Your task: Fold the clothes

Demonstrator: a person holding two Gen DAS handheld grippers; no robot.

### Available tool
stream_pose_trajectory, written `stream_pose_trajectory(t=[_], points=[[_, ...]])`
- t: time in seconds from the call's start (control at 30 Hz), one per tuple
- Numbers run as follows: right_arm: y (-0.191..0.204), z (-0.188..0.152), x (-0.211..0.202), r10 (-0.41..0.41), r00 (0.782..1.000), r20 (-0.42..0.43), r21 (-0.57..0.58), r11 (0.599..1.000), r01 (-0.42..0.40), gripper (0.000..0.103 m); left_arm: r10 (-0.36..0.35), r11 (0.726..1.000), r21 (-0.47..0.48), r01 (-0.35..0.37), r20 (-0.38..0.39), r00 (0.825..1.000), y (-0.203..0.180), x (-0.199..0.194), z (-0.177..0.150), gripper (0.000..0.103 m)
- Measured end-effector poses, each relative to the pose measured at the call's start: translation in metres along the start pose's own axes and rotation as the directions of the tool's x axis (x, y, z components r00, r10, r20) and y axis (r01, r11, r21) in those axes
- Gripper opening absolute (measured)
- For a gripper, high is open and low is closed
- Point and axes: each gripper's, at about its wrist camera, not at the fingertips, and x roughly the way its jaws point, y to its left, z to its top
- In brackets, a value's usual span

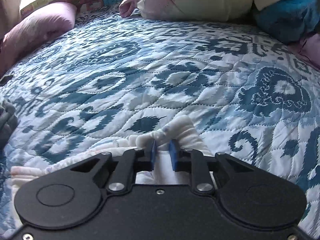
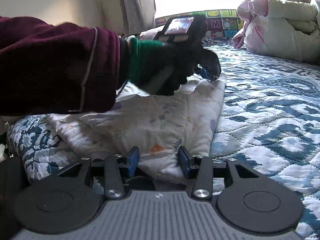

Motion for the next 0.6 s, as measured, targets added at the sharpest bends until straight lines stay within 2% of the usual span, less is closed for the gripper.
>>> stream_pose_trajectory(t=[0.1, 0.2, 0.3, 0.33, 0.37, 0.43, 0.5, 0.6], points=[[0.001, 0.000, 0.000, -0.002, 1.000, -0.003, -0.005, 1.000, 0.002, 0.045, -0.011, 0.998, -0.067, 0.011, 0.001, 1.000, 0.005, -0.009, 0.005, 0.018], [0.001, 0.000, -0.001, -0.003, 1.000, -0.003, -0.007, 1.000, 0.003, 0.045, -0.026, 0.997, -0.068, 0.031, 0.067, 0.997, -0.003, -0.032, 0.012, 0.018], [0.001, 0.001, 0.000, -0.002, 1.000, -0.004, -0.005, 1.000, 0.002, 0.045, -0.079, 0.996, -0.038, 0.083, 0.095, 0.992, -0.013, -0.044, 0.013, 0.018], [0.001, 0.001, 0.000, -0.002, 1.000, -0.003, -0.005, 1.000, 0.002, 0.045, -0.094, 0.995, -0.021, 0.096, 0.089, 0.992, -0.016, -0.043, 0.012, 0.018], [0.001, 0.001, 0.000, -0.002, 1.000, -0.003, -0.004, 1.000, 0.002, 0.046, -0.079, 0.997, -0.006, 0.079, 0.068, 0.995, -0.018, -0.036, 0.008, 0.019], [0.001, 0.000, 0.000, -0.001, 1.000, -0.004, -0.005, 1.000, 0.001, 0.047, -0.007, 1.000, -0.014, 0.007, -0.019, 1.000, -0.012, -0.009, -0.005, 0.019], [0.001, 0.000, 0.001, -0.001, 1.000, -0.005, -0.009, 1.000, 0.001, 0.048, -0.049, 0.995, -0.083, 0.049, 0.004, 0.999, 0.003, -0.001, -0.014, 0.021], [0.001, 0.000, 0.002, -0.002, 1.000, -0.006, -0.010, 1.000, 0.001, 0.048, -0.032, 0.999, -0.028, 0.032, -0.010, 0.999, -0.004, -0.003, -0.009, 0.021]])
